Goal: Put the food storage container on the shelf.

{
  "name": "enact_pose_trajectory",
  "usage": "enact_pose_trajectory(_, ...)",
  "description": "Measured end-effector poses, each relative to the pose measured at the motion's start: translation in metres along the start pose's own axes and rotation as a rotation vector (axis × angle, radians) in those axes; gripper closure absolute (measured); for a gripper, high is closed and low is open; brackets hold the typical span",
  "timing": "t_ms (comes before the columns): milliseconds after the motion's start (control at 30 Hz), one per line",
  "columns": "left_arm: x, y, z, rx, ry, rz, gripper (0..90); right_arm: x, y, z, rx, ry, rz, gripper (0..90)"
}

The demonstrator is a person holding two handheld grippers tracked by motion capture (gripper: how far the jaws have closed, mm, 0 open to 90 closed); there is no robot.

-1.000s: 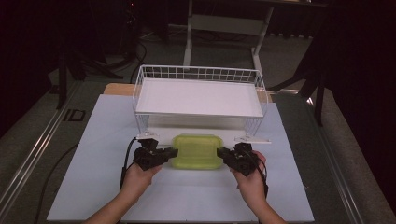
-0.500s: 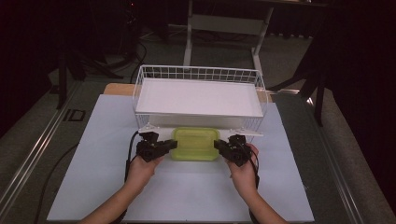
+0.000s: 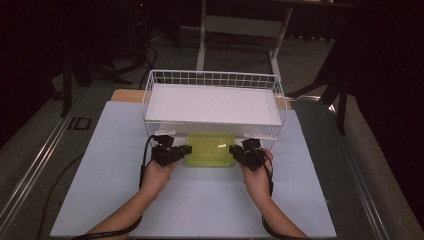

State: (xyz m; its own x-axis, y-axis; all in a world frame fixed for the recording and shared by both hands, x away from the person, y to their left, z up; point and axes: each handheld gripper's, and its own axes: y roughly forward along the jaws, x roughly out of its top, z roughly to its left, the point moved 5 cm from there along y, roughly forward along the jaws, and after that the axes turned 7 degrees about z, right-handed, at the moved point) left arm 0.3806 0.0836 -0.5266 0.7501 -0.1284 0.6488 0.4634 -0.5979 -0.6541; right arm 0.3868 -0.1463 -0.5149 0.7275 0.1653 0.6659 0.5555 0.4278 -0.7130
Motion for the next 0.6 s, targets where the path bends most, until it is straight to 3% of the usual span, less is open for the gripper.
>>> enact_pose_trajectory(300, 0.002, 0.006, 0.007, -0.030, -0.023, -0.014, 80.2, 0.004, 0.005, -0.004, -0.002, 0.005, -0.010, 77.8)
enact_pose_trajectory(500, 0.006, 0.009, 0.009, -0.021, 0.007, -0.052, 76.8, 0.006, 0.008, -0.003, -0.036, 0.002, -0.027, 74.2)
enact_pose_trajectory(600, 0.007, 0.012, 0.010, -0.027, -0.004, -0.075, 74.5, 0.007, 0.010, -0.005, -0.020, 0.034, -0.031, 74.0)
